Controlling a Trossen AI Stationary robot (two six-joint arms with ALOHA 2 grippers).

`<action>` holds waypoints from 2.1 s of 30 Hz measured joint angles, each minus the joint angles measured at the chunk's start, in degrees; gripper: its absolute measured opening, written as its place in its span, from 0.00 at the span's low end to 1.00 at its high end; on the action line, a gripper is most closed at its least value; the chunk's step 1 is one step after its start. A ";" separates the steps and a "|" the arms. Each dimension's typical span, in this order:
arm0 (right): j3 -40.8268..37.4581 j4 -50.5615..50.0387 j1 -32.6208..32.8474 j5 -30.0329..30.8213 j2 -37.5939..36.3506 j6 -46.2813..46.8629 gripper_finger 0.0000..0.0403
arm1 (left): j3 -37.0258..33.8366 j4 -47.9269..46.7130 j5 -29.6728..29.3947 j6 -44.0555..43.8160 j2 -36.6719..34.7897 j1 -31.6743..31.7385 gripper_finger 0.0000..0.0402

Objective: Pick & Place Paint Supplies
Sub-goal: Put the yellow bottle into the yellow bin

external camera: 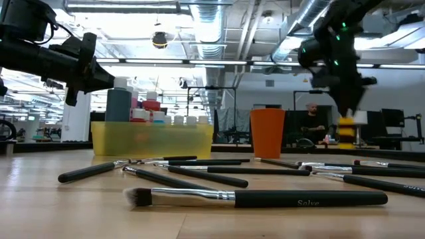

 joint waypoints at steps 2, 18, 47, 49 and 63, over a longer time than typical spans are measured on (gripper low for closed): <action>3.73 -0.63 1.06 -0.35 0.00 0.30 0.26 | 0.00 0.23 0.00 0.00 0.00 0.00 0.00; 46.10 -0.40 16.01 -1.07 24.52 -4.17 0.26 | 0.00 0.36 0.00 0.00 0.00 0.00 0.00; 76.96 -4.77 28.77 -6.20 61.02 -16.27 0.26 | 0.00 1.06 0.00 0.00 0.00 0.00 0.00; 77.13 -4.99 28.48 -6.21 61.48 -16.64 0.26 | 0.00 1.12 0.00 0.00 0.00 0.00 0.00; 77.04 -7.85 28.05 -2.89 61.24 -16.80 0.26 | 0.00 1.43 0.00 0.00 0.02 0.00 0.00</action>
